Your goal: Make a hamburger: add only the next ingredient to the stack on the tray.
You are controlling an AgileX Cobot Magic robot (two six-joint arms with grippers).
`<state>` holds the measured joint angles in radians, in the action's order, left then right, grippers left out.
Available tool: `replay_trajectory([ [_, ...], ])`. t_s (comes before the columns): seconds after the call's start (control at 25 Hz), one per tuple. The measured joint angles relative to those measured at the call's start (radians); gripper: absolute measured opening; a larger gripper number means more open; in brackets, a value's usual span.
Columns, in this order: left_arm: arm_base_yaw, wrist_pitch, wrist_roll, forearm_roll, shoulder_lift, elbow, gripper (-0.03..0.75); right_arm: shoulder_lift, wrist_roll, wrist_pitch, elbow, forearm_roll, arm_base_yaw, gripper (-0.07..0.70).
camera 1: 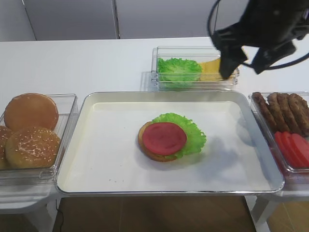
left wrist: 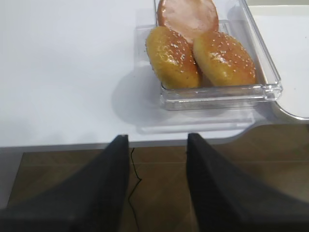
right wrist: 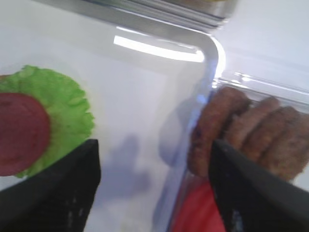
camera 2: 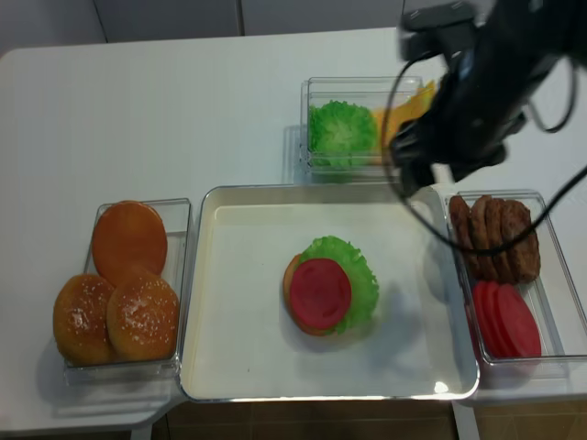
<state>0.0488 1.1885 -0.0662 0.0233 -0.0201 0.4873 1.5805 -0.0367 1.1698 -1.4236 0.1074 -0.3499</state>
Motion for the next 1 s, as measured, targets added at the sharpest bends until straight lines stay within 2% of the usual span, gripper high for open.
replay_trajectory([
  [0.16,0.000,0.000,0.000,0.000,0.000,0.000,0.299,-0.074,0.012,0.036,0.018,0.000,0.135,0.507],
  [0.36,0.000,0.000,0.000,0.000,0.000,0.000,0.298,-0.231,0.012,0.038,0.143,-0.006,0.241,0.493],
  [0.68,0.000,0.000,0.000,0.000,0.000,0.000,0.298,-0.597,-0.009,0.043,0.396,-0.013,0.251,0.490],
  [1.0,0.000,0.000,0.000,0.000,0.000,0.000,0.299,-0.979,-0.014,0.066,0.571,-0.014,0.251,0.489],
])
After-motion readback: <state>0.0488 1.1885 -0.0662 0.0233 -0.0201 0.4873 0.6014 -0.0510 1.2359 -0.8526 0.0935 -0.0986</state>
